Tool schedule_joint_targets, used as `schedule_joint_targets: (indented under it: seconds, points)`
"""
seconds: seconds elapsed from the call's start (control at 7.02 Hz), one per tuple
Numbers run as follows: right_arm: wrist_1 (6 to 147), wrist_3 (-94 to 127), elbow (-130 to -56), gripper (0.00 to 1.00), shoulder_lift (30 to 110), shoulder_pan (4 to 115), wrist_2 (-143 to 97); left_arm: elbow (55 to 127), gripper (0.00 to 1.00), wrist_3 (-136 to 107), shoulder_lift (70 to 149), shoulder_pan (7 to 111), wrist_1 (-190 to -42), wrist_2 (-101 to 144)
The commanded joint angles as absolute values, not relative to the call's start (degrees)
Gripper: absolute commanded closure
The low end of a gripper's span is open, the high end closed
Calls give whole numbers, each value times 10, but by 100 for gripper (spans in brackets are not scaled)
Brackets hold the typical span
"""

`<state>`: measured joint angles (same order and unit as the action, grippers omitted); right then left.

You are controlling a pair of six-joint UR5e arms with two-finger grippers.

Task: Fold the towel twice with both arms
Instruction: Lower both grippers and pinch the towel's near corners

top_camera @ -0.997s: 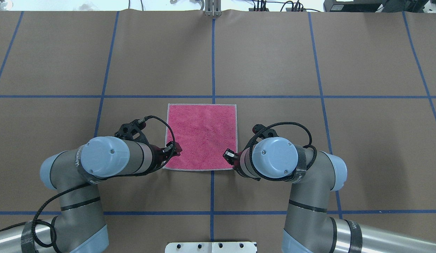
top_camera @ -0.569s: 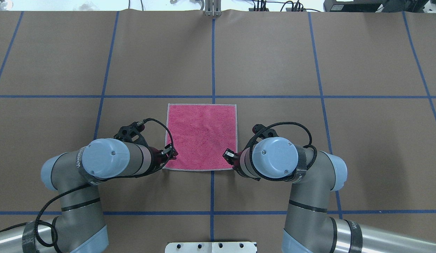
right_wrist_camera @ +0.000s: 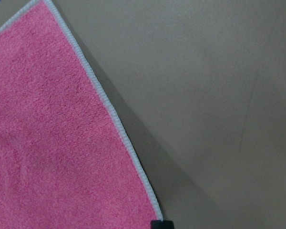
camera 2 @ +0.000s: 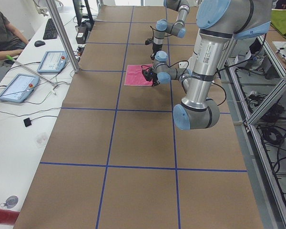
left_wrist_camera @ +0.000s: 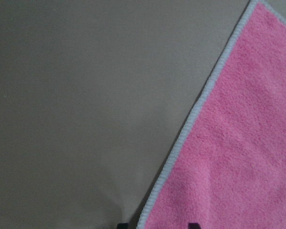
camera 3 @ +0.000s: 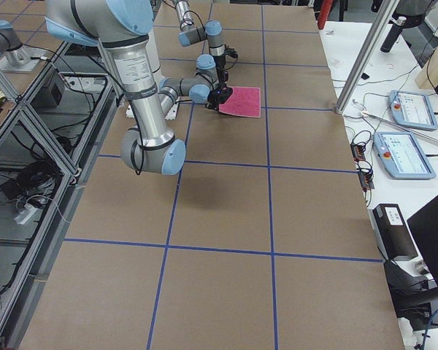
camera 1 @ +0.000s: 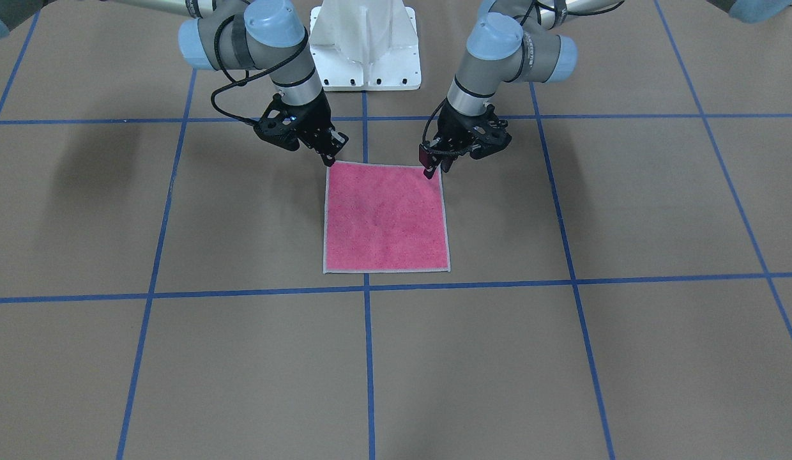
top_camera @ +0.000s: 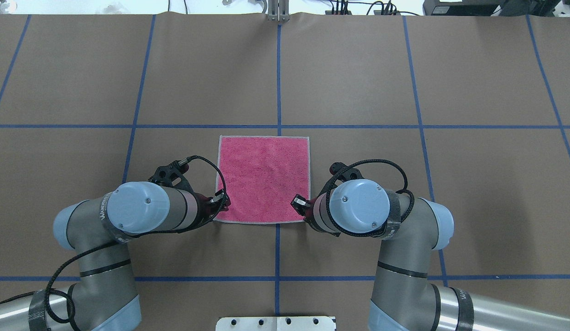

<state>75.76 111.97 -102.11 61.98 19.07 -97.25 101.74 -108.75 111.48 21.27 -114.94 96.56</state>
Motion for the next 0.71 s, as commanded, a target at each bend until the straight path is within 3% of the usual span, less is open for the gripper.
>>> schedule_joint_targets:
  seconds: [0.0, 0.28, 0.57]
  points:
    - [758, 1121, -1022, 100, 619, 191, -972, 1018, 48, -1088, 1114, 213, -1148, 967]
    - [758, 1121, -1024, 100, 619, 192, -973, 1018, 54, -1088, 1115, 213, -1144, 968]
    - [758, 1121, -1024, 100, 619, 192, -972, 1021, 54, -1090, 1116, 211, -1143, 969]
